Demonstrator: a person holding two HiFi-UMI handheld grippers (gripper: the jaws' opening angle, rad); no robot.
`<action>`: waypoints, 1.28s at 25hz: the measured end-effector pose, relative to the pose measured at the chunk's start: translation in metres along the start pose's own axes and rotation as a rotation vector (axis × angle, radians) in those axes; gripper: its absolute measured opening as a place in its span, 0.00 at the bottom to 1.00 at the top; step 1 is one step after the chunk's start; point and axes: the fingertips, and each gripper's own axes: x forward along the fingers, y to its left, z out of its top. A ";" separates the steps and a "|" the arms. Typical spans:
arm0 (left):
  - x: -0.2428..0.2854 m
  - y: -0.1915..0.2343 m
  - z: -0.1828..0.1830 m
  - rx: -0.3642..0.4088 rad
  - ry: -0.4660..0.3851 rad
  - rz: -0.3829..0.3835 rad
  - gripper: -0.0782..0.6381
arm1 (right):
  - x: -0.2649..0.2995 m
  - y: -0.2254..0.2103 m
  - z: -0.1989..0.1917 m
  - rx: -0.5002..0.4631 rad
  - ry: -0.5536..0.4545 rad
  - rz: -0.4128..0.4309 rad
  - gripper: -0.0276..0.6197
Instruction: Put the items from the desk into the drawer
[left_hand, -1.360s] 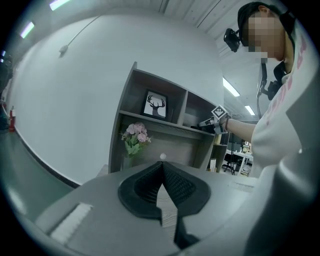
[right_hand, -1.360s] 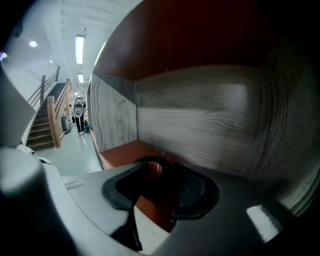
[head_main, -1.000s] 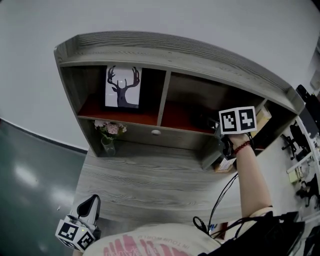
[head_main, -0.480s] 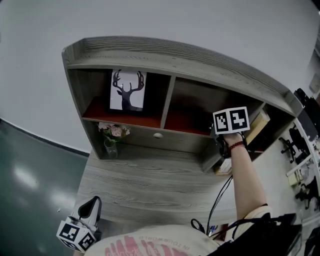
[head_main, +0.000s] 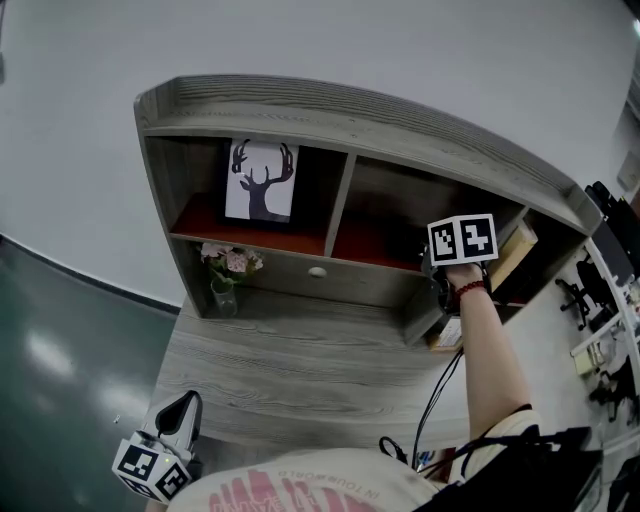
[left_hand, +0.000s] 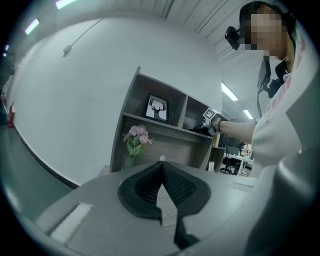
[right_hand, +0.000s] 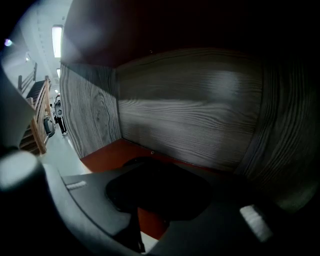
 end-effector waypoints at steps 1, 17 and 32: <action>-0.001 0.001 0.000 0.000 -0.003 0.000 0.14 | -0.002 -0.001 0.001 0.002 -0.014 -0.011 0.20; -0.009 0.001 0.000 0.013 -0.003 -0.035 0.14 | -0.048 -0.005 0.012 0.176 -0.285 -0.008 0.18; -0.013 -0.028 0.005 0.037 0.032 -0.194 0.14 | -0.149 0.057 -0.044 0.565 -0.601 0.361 0.18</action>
